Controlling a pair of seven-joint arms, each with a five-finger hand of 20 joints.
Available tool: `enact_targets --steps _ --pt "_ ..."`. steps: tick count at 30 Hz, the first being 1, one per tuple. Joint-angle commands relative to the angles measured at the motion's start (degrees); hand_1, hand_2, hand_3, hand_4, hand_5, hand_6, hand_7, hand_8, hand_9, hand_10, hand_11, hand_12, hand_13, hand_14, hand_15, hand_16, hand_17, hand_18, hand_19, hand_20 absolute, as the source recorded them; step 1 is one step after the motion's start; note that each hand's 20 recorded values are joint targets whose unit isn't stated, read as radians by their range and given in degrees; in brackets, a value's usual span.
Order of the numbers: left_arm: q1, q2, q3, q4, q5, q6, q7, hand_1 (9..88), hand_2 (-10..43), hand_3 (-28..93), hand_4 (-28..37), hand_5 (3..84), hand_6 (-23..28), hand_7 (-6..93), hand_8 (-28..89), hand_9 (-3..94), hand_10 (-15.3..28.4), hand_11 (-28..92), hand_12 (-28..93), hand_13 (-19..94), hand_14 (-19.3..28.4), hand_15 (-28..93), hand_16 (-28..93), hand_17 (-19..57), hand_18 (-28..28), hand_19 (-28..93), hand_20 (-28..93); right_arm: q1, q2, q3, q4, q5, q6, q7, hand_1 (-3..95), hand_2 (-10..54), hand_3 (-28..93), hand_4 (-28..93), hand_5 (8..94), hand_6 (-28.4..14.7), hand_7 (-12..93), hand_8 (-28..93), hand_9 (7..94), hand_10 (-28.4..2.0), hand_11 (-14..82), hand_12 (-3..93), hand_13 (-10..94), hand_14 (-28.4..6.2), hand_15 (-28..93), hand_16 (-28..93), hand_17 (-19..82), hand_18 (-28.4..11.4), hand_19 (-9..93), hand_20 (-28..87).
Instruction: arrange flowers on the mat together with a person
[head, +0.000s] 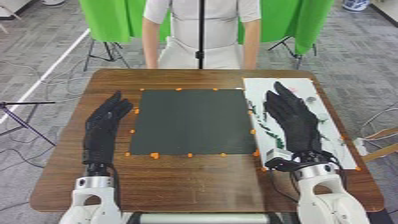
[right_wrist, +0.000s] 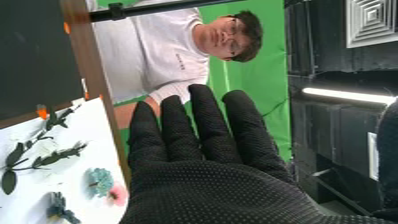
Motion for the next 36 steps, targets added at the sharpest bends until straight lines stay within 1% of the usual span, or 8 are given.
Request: enact_targets --steps 1,4,8,14,17,19,25,36 --pt "0.15 0.49 0.93 0.49 -1.04 2.58 0.74 29.1 -8.5 66 -16.4 40.0 2.8 8.1 -6 35.7 10.9 12 16 34 13.1 11 2 11.1 7.1 3 20 0.01 -0.01 0.09 -0.17 -0.14 -0.54 -0.01 7.4 -1.0 69 -19 29.5 -7.7 6 -8 34.4 -15.1 2.3 9.8 23 -10.8 4 11 13 -8.3 0 21" --pt "0.13 0.34 0.39 -0.08 0.00 2.39 -0.60 29.2 -8.6 66 -16.5 39.0 2.8 7.8 -6 35.1 10.7 11 16 33 13.0 10 3 10.9 7.3 3 20 0.47 -0.11 0.14 -0.03 -0.08 -0.43 0.20 7.3 -0.8 69 -19 29.8 -7.9 6 -8 34.4 -15.2 2.3 9.6 23 -10.9 4 11 13 -8.3 0 21" --pt "-0.34 0.39 0.30 -0.76 1.18 2.56 -1.38 28.8 -8.6 66 -16.5 40.1 3.3 8.0 -6 36.3 11.0 12 17 32 13.4 9 3 7.6 6.3 1 19 0.80 -0.09 -0.03 -0.03 -0.11 -0.23 0.20 7.3 -0.7 69 -19 30.6 -9.1 5 -8 34.4 -15.7 2.4 9.6 23 -10.9 4 11 13 -8.2 0 21" --pt "-0.58 0.71 0.48 -1.75 0.62 4.32 -1.99 28.4 -8.9 66 -16.3 39.8 4.3 6.2 -6 36.5 11.2 12 17 32 13.5 9 4 4.6 5.1 0 17 1.04 -0.08 -0.21 -0.06 0.06 -0.19 0.56 7.1 -0.4 69 -19 31.1 -9.6 5 -8 34.5 -15.8 2.4 9.6 23 -10.9 4 10 13 -8.2 0 21" --pt "-0.17 0.78 0.41 -2.84 1.57 5.73 -3.86 28.4 -8.8 66 -16.4 39.3 4.7 5.2 -5 36.6 11.4 12 17 32 13.6 9 4 5.4 5.9 1 17 1.11 -0.14 -0.17 -0.23 0.07 -0.13 0.72 7.2 -0.3 69 -19 31.0 -9.5 5 -8 34.4 -15.8 2.4 9.5 23 -10.9 4 10 13 -8.2 0 21" --pt "-0.01 0.66 0.09 -3.13 1.65 5.07 -4.68 28.3 -8.7 66 -16.4 39.5 4.9 5.2 -5 36.9 11.5 12 17 33 14.2 9 4 7.4 7.0 2 18 1.23 -0.18 -0.19 -0.26 0.00 -0.02 0.72 7.1 -0.3 69 -19 31.0 -9.2 5 -8 34.4 -15.8 2.4 9.5 22 -11.0 4 10 13 -8.2 0 21" --pt "0.10 0.49 0.18 -3.16 2.08 4.93 -5.21 28.1 -8.5 65 -16.3 41.8 5.0 6.3 -5 38.2 11.9 13 16 34 14.9 10 4 9.2 7.9 3 20 1.73 -0.32 -0.53 0.00 -0.15 0.05 1.07 7.1 -0.2 69 -19 31.1 -9.1 5 -8 34.4 -15.8 2.4 9.5 22 -11.0 4 10 13 -8.3 0 21" --pt "-2.07 -0.22 0.15 -1.82 3.03 2.37 -5.60 28.1 -8.4 65 -16.1 42.4 5.2 6.2 -5 38.9 12.2 14 16 34 14.9 11 3 9.4 7.7 2 21 3.17 -2.60 -0.68 0.76 -0.65 -0.19 0.82 7.1 -0.1 69 -19 31.5 -9.5 5 -8 34.6 -16.1 2.4 9.5 22 -11.1 4 10 13 -8.3 0 21"
